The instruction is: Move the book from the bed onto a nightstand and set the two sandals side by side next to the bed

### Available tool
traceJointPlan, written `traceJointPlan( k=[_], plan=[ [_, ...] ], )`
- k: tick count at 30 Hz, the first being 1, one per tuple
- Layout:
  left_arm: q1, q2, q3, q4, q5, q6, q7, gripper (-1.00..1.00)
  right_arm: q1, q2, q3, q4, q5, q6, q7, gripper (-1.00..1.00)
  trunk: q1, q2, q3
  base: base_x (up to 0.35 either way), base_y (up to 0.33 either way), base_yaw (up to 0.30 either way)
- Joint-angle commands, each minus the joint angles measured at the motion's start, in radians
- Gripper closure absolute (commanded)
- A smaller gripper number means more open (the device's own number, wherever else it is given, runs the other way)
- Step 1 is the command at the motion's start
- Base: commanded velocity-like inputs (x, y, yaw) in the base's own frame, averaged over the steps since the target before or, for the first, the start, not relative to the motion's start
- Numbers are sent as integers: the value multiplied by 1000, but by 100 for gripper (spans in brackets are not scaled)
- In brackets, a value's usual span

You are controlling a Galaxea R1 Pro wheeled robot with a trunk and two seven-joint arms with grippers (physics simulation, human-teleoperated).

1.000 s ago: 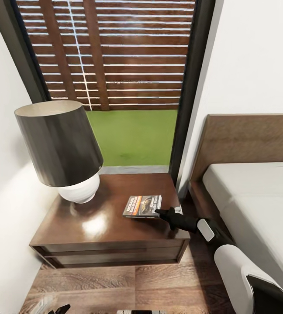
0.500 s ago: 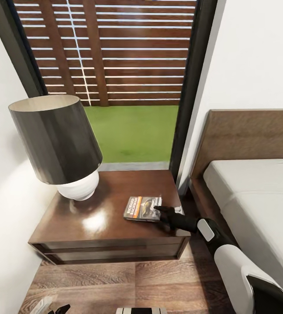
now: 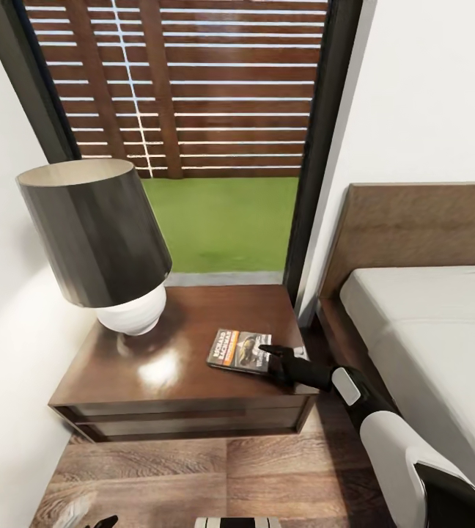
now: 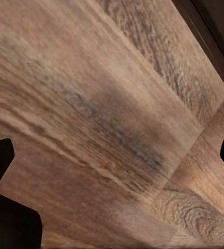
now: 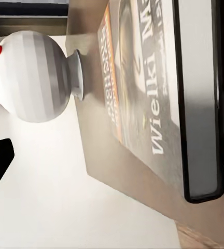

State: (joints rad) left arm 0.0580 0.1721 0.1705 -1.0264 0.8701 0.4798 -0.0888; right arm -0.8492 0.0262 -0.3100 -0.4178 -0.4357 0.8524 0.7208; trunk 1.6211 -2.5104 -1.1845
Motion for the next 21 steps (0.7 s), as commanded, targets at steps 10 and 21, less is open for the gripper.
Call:
traceJointPlan(
  k=[10, 21],
  plan=[
    [0, -2, 1, 3, 7, 5, -5, -100, 0, -2, -7, -22, 4, -5, 1, -100, 0, 0, -1, -186, -51, 0],
    [0, -2, 2, 3, 16, 5, -5, -100, 53, 1, -3, -361, 14, -19, -75, -100, -5, 2, 42, -13, -3, 0]
  ],
)
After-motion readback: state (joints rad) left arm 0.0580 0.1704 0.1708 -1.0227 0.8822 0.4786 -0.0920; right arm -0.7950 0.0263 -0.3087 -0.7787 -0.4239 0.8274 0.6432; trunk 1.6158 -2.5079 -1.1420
